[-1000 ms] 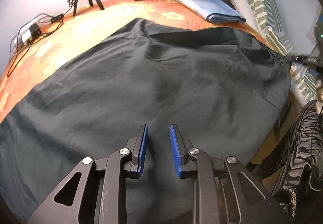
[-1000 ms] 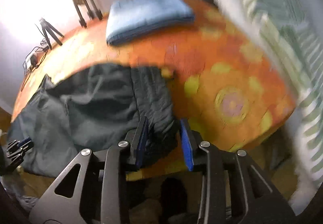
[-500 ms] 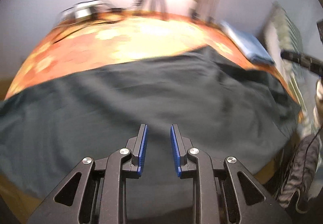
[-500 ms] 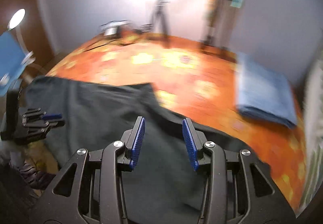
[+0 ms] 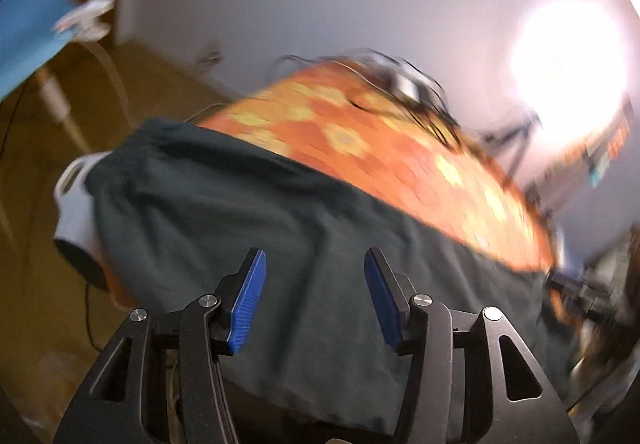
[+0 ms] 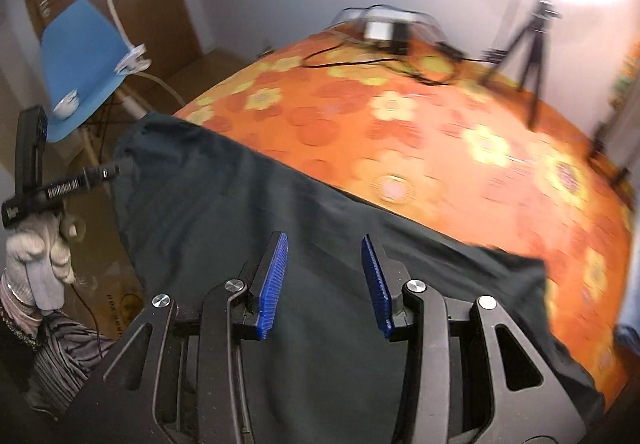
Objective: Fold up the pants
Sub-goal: 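Grasp the waistband ends with both grippers and lift the trousers off the bed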
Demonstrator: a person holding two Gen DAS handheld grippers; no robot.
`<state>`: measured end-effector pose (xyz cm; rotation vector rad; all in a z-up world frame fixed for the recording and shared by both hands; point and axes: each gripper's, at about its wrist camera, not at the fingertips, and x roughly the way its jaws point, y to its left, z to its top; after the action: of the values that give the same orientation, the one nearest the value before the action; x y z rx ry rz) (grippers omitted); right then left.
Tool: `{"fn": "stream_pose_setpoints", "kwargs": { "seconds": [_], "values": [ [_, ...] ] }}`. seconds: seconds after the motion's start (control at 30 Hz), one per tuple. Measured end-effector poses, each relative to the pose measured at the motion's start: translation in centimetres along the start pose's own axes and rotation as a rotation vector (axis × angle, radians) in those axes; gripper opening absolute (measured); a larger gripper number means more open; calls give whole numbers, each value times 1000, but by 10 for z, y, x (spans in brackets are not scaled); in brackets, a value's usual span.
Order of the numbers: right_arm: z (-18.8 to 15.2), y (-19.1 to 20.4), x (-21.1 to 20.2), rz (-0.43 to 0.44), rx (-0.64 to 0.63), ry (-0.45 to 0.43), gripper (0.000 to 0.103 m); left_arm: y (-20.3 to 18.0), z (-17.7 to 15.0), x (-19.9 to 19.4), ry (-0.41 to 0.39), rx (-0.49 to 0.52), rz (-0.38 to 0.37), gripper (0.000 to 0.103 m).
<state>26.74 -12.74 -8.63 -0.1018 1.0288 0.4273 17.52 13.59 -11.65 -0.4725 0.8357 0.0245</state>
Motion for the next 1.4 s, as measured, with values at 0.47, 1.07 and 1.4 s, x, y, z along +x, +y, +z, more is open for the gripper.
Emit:
{"fn": "stream_pose_setpoints", "kwargs": {
  "seconds": [0.47, 1.07, 1.4],
  "values": [
    [37, 185, 89, 259, -249, 44, 54, 165, 39, 2, 5, -443, 17, 50],
    [-14, 329, 171, 72, -709, 129, 55, 210, 33, 45, 106, -578, -51, 51],
    [6, 303, 178, 113, -568, 175, 41, 208, 40, 58, 121, -580, -111, 51]
  ]
}}
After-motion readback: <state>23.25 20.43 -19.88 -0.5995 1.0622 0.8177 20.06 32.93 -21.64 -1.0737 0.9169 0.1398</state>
